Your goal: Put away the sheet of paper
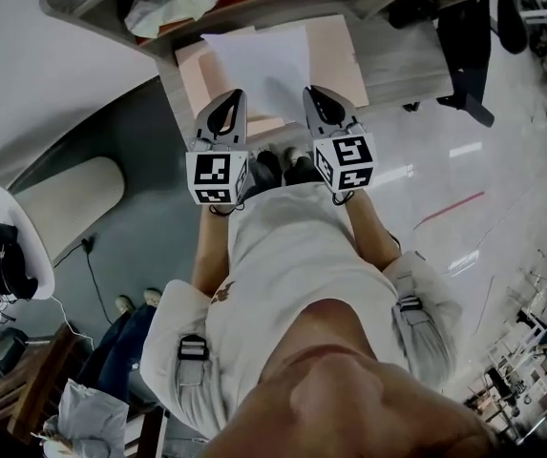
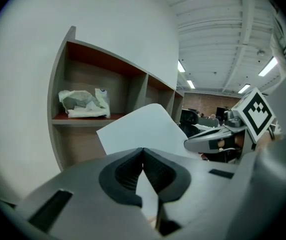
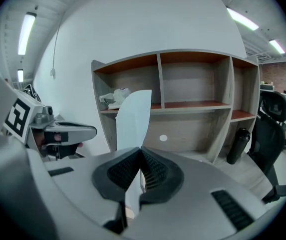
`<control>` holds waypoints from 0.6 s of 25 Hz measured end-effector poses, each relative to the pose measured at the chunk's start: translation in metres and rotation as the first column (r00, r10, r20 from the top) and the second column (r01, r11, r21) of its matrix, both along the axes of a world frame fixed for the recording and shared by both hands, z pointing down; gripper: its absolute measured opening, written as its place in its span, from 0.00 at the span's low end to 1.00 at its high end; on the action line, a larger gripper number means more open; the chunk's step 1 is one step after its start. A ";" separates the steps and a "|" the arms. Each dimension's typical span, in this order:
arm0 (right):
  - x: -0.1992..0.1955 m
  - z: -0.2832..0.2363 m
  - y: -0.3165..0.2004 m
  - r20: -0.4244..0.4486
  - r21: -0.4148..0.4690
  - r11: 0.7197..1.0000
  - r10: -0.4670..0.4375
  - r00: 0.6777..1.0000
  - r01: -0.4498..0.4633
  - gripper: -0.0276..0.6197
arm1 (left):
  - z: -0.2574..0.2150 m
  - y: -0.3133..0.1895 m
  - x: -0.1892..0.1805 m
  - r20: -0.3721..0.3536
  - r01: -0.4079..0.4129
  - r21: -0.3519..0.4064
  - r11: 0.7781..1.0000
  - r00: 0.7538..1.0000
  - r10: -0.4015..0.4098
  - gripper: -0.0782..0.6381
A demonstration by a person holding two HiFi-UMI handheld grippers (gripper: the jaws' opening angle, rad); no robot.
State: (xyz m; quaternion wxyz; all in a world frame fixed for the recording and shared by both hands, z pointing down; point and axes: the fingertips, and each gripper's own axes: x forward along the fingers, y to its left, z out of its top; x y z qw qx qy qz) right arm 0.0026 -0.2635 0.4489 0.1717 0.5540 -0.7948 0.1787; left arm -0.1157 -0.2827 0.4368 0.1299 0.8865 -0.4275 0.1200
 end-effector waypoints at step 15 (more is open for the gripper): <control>0.022 0.066 -0.012 -0.018 -0.138 0.990 0.036 0.999 -0.038 0.07 | 0.065 -0.012 0.024 0.018 -0.047 -0.092 0.995 0.999 0.049 0.14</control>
